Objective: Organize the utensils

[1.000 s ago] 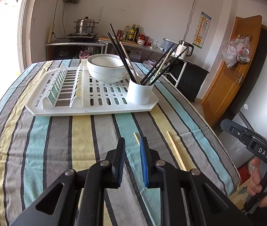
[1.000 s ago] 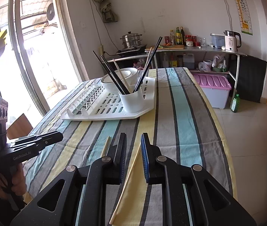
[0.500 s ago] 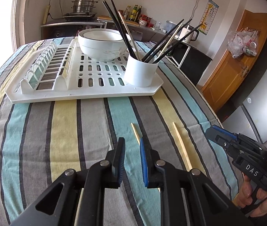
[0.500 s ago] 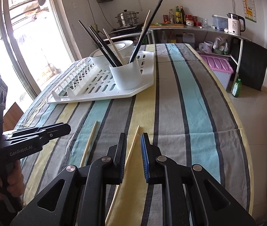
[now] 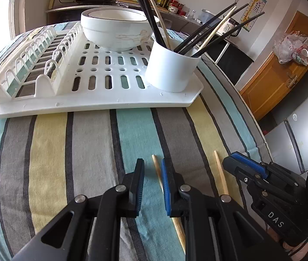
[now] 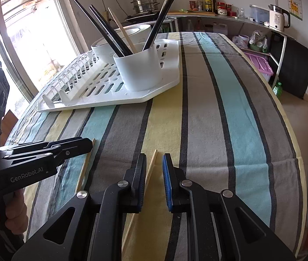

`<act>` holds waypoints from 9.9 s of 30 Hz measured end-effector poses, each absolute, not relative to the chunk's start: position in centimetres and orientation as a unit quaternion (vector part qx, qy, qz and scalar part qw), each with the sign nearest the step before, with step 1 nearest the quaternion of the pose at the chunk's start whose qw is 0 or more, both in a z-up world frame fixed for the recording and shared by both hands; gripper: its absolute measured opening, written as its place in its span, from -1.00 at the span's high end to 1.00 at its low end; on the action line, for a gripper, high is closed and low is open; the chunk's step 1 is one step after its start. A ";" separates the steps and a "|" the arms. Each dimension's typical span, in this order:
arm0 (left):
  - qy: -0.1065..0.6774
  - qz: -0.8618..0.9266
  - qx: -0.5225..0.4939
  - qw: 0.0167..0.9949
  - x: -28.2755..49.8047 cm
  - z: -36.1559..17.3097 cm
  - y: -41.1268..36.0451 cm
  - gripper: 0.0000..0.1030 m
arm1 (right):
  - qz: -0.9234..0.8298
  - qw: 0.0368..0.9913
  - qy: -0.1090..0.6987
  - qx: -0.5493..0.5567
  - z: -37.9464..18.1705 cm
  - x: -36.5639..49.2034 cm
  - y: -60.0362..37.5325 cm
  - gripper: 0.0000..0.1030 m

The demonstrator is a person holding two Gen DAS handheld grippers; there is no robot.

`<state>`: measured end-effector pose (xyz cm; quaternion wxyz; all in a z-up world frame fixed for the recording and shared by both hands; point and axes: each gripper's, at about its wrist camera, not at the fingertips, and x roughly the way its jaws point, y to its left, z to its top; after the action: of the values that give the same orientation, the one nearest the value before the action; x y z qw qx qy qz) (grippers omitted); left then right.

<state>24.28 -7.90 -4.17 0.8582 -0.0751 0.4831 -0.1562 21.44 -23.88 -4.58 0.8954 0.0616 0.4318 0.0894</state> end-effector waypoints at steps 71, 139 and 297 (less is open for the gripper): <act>0.308 -0.185 -0.017 0.933 17.3 11.6 -6.0 0.94 | 0.091 0.966 0.241 0.033 10.0 14.1 -23.7 0.95; 0.355 -0.184 -0.034 0.916 34.0 10.7 -8.2 1.00 | 0.109 0.957 0.260 0.073 10.1 30.4 -24.9 0.95; 0.261 -0.066 -0.001 0.963 2.8 2.2 -3.3 0.61 | 0.079 0.968 0.239 0.011 2.2 2.4 -20.0 0.49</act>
<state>2.82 -3.33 2.21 0.9630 -0.0010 0.2613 -0.0655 2.39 -20.02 2.18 0.9677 0.0106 0.2391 0.0789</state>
